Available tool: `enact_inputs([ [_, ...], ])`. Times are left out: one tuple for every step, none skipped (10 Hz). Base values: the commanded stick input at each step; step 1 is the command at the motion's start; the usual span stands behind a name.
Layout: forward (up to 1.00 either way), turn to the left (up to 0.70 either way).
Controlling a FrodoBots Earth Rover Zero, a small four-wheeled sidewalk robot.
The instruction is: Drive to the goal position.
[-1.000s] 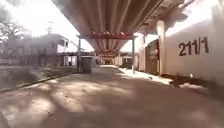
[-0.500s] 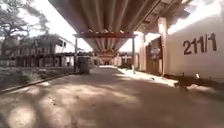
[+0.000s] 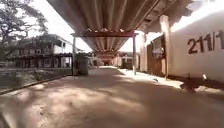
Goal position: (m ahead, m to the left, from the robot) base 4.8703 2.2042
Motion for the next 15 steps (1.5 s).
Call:
enact_inputs([
  [0.7,0.0],
  [0.7,0.0],
  [0.7,0.0],
  [0.7,0.0],
  [0.7,0.0],
  [0.7,0.0],
  [0.7,0.0],
  [0.7,0.0],
  [0.7,0.0],
  [0.7,0.0],
  [0.7,0.0],
  [0.7,0.0],
  [0.7,0.0],
  [0.7,0.0],
  [0.7,0.0],
])
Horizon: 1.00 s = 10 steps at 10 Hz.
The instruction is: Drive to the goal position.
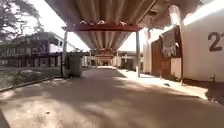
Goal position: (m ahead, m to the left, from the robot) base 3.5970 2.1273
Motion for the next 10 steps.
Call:
enact_inputs([
  [0.7,0.0],
  [0.7,0.0],
  [0.7,0.0],
  [0.7,0.0],
  [0.7,0.0],
  [0.7,0.0],
  [0.7,0.0],
  [0.7,0.0],
  [0.7,0.0],
  [0.7,0.26],
])
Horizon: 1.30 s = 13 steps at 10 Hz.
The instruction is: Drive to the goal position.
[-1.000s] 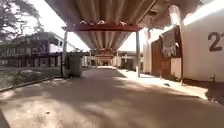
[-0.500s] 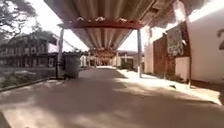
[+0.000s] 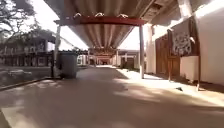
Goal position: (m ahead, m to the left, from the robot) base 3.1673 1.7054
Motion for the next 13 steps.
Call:
enact_inputs([
  [0.7,0.33],
  [0.7,0.31],
  [0.7,0.22],
  [0.7,0.01],
  [0.7,0.0],
  [0.7,0.0],
  [0.7,0.0],
  [0.7,0.0],
  [0.7,0.0],
  [0.7,0.0],
  [0.7,0.0],
  [0.7,0.0],
  [0.7,0.0],
])
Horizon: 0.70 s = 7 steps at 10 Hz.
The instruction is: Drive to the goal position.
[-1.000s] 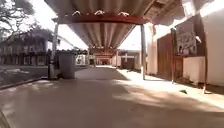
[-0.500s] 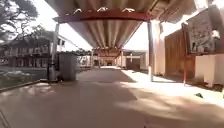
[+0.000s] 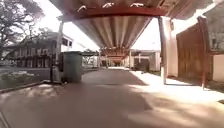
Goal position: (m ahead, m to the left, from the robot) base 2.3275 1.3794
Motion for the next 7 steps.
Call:
enact_inputs([
  [0.7,0.0],
  [0.7,0.0],
  [0.7,0.0],
  [0.7,0.0],
  [0.7,0.0],
  [0.7,0.0],
  [0.7,0.0],
])
